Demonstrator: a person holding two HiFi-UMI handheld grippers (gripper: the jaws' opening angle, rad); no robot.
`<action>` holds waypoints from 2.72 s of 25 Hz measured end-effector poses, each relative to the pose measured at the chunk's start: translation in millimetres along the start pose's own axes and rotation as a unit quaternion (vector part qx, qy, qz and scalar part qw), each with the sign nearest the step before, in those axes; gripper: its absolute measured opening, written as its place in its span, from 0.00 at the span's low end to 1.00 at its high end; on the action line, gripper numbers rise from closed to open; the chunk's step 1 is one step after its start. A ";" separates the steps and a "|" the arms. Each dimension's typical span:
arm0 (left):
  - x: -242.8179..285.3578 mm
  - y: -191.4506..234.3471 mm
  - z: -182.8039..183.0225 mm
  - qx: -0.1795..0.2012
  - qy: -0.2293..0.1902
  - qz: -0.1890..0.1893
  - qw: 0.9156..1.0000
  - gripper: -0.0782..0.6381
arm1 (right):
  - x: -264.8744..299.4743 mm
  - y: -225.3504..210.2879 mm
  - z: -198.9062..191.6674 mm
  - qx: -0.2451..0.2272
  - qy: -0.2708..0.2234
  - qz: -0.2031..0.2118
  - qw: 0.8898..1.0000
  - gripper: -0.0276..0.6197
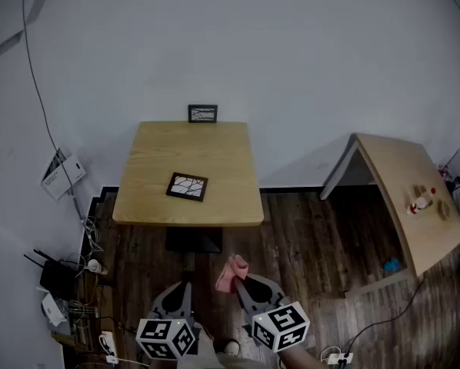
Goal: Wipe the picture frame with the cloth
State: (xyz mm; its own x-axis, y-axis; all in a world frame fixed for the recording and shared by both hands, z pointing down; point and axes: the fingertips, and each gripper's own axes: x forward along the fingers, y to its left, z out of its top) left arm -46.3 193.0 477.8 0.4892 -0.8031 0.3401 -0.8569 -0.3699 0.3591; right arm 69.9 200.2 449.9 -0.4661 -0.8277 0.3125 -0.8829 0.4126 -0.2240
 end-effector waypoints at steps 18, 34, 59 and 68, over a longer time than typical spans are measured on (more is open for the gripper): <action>-91.8 -79.6 -47.6 0.011 -0.009 -0.009 1.000 0.12 | -117.2 37.5 -50.1 -0.007 -0.012 0.014 1.000 0.07; -85.2 -86.1 -50.5 -0.001 -0.015 0.002 1.000 0.12 | -121.5 20.9 -33.6 0.000 -0.034 0.028 0.999 0.07; 65.6 21.4 9.9 -0.031 0.027 0.030 0.999 0.12 | 47.5 -43.0 26.0 0.008 -0.010 0.023 1.000 0.07; 132.8 74.2 51.2 -0.031 0.048 0.024 0.998 0.12 | 131.8 -60.2 68.6 0.007 -0.006 0.015 1.000 0.07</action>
State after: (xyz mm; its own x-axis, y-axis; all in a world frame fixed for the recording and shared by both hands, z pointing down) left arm -53.2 35.0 505.1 0.4636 -0.7701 0.4382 -0.8694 -0.2998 0.3928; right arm 65.5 40.2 441.2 -0.4923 -0.8193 0.2940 -0.8672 0.4325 -0.2470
